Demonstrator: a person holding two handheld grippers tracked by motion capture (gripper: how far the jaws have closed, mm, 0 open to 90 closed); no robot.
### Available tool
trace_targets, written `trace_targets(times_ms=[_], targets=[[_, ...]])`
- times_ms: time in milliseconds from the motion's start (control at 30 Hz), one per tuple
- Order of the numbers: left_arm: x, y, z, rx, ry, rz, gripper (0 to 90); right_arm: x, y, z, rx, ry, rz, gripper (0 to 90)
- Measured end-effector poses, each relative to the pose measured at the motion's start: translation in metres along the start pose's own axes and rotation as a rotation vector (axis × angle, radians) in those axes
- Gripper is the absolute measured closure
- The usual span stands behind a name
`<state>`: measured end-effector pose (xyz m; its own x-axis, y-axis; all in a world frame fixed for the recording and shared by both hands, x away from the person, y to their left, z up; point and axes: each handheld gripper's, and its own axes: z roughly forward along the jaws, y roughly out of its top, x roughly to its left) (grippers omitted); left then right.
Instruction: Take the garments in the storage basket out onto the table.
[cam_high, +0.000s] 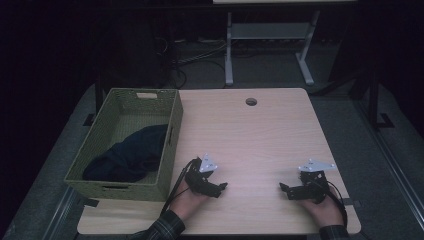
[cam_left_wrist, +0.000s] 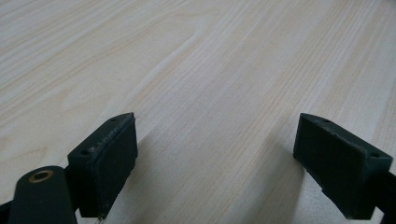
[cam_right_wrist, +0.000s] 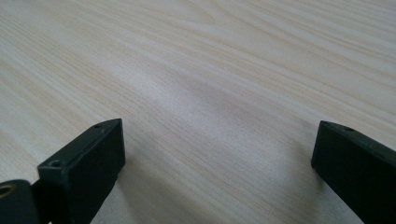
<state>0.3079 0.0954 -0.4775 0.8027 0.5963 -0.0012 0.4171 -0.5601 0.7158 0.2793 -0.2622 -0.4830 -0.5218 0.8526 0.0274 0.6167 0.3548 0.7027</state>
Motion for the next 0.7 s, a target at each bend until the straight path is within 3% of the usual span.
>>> trace_targets(times_ms=[700], targets=[[0.0033,0.0013,-0.0014,0.010,-0.017,-0.001,13.5,0.0000,0.0000,0.0000,0.001,0.000,0.000,2.4]])
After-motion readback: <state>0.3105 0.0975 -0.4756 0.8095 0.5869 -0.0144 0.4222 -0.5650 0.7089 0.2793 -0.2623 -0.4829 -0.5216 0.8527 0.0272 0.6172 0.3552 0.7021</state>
